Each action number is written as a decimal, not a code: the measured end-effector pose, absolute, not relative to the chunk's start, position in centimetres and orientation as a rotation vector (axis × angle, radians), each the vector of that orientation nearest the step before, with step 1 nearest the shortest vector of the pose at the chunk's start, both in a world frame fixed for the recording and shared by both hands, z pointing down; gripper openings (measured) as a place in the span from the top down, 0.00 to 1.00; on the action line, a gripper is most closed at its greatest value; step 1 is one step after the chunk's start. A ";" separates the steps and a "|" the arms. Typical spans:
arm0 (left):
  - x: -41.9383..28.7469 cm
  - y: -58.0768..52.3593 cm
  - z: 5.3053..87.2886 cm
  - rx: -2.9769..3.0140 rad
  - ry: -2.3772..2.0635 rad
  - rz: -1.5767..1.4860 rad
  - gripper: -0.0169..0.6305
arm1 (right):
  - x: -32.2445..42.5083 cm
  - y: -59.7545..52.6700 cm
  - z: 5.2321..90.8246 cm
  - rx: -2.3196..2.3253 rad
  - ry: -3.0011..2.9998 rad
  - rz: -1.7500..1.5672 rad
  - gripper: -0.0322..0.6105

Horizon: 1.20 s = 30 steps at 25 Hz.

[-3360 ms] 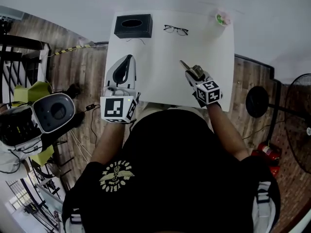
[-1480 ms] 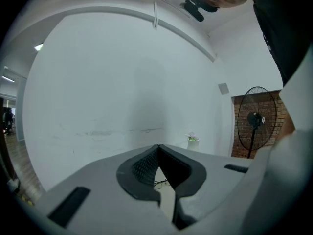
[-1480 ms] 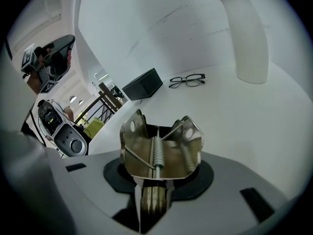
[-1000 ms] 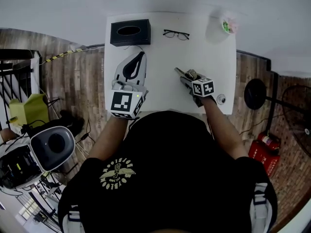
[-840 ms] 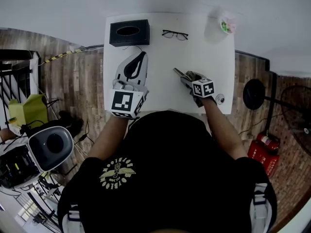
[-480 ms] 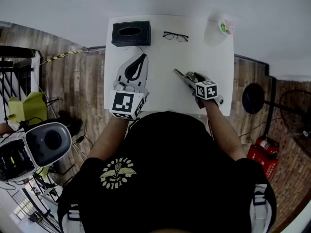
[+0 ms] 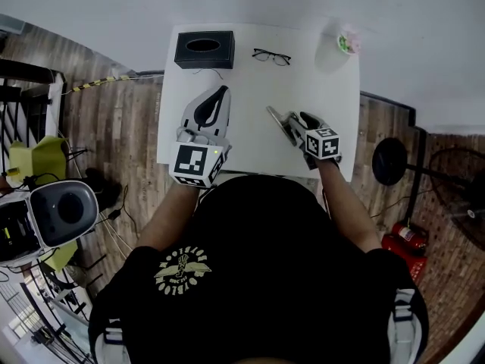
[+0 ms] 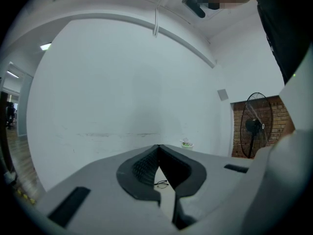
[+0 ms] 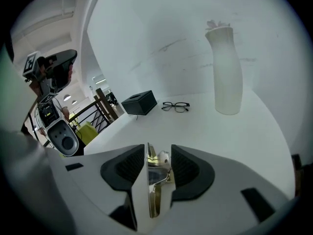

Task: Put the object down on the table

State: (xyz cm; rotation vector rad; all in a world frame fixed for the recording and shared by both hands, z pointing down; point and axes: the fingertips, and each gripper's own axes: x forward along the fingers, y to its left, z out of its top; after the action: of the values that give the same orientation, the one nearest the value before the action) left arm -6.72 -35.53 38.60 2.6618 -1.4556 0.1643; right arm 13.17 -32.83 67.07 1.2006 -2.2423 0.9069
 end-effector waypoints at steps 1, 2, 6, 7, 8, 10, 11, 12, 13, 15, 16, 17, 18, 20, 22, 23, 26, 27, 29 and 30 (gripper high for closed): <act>-6.6 -35.2 38.6 2.659 -1.460 0.160 0.96 | 13.2 -32.8 66.5 1.205 -2.256 0.882 0.70; -6.5 -34.9 38.6 2.657 -1.465 0.157 0.96 | 13.2 -32.7 66.0 1.215 -2.269 0.856 0.74; -6.1 -33.7 38.4 2.643 -1.478 0.136 0.96 | 13.5 -32.2 63.7 1.254 -2.300 0.764 0.95; -6.2 -33.4 38.3 2.637 -1.483 0.125 0.96 | 13.4 -32.0 63.1 1.251 -2.308 0.744 0.95; -6.2 -33.2 38.2 2.631 -1.489 0.115 0.96 | 13.2 -31.8 62.6 1.244 -2.319 0.723 0.95; -6.3 -32.8 38.0 2.622 -1.502 0.101 0.96 | 12.9 -31.5 61.6 1.230 -2.339 0.682 0.95; -6.2 -32.6 37.9 2.621 -1.506 0.097 0.96 | 12.9 -31.4 61.2 1.224 -2.346 0.667 0.95; -6.0 -32.4 37.9 2.622 -1.507 0.094 0.96 | 12.8 -31.3 60.9 1.223 -2.353 0.660 0.95; -5.8 -32.2 37.8 2.625 -1.503 0.091 0.96 | 12.9 -31.2 60.5 1.224 -2.361 0.659 0.95; -5.3 -31.8 37.7 2.630 -1.486 0.082 0.96 | 12.9 -31.1 59.5 1.234 -2.381 0.668 0.95; -5.1 -31.6 37.6 2.633 -1.480 0.079 0.96 | 12.9 -31.0 58.8 1.241 -2.393 0.671 0.95; -4.9 -31.4 37.5 2.635 -1.479 0.079 0.96 | 12.9 -30.9 58.1 1.247 -2.407 0.672 0.95; -4.8 -31.1 37.5 2.637 -1.479 0.081 0.96 | 12.9 -30.8 57.2 1.253 -2.423 0.670 0.95; -4.5 -30.7 37.4 2.639 -1.477 0.082 0.96 | 12.8 -30.5 55.5 1.259 -2.460 0.660 0.95; -4.4 -30.5 37.4 2.634 -1.487 0.079 0.96 | 12.7 -30.2 54.1 1.257 -2.488 0.641 0.95; -4.4 -30.5 37.4 2.629 -1.498 0.076 0.96 | 12.6 -30.2 53.5 1.254 -2.496 0.630 0.95; -4.5 -30.3 37.2 2.618 -1.525 0.059 0.96 | 12.3 -29.8 52.0 1.247 -2.518 0.595 0.95; -4.4 -30.1 37.1 2.619 -1.529 0.056 0.96 | 12.1 -29.7 51.4 1.242 -2.531 0.581 0.95; -4.2 -29.8 37.0 2.626 -1.531 0.059 0.96 | 11.9 -29.3 49.9 1.231 -2.557 0.544 0.95; -4.0 -29.6 36.9 2.630 -1.530 0.061 0.96 | 11.7 -29.2 49.1 1.227 -2.569 0.524 0.95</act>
State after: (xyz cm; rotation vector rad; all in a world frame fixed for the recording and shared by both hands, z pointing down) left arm -4.05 -29.65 36.90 2.6304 -1.5300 0.0615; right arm 11.75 -29.16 49.14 1.2273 -2.5694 0.5240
